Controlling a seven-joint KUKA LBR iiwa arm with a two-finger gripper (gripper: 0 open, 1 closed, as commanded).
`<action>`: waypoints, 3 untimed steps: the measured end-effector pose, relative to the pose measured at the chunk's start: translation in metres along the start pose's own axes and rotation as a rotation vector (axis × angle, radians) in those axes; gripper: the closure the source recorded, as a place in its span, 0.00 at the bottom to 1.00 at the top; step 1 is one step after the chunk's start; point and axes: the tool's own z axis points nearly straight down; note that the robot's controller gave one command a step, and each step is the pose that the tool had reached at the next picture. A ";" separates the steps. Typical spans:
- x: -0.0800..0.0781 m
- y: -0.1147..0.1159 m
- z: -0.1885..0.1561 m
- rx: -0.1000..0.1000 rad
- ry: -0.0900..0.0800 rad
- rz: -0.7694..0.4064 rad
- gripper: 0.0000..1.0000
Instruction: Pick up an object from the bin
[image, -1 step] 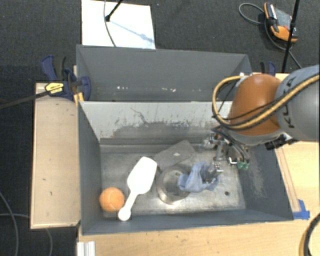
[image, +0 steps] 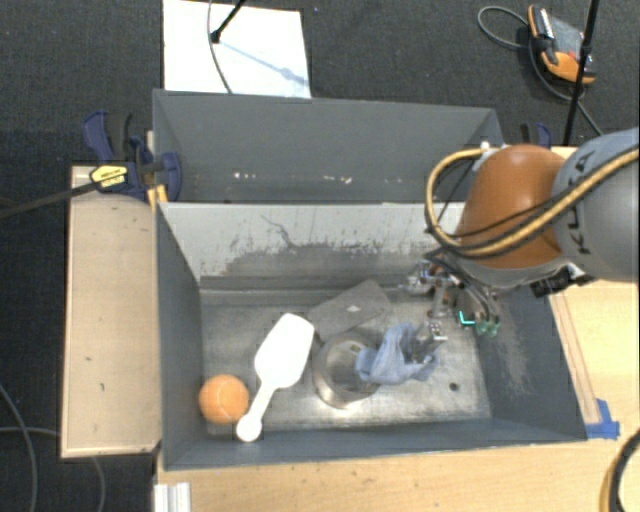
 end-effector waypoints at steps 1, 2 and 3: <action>-0.015 0.010 0.062 0.003 -0.023 -0.055 1.00; -0.015 0.010 0.062 0.003 -0.023 -0.055 1.00; -0.015 -0.001 0.021 0.000 0.005 -0.048 1.00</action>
Offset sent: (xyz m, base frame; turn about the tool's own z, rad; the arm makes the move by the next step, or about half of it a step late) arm 0.0000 0.0000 0.0000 0.0000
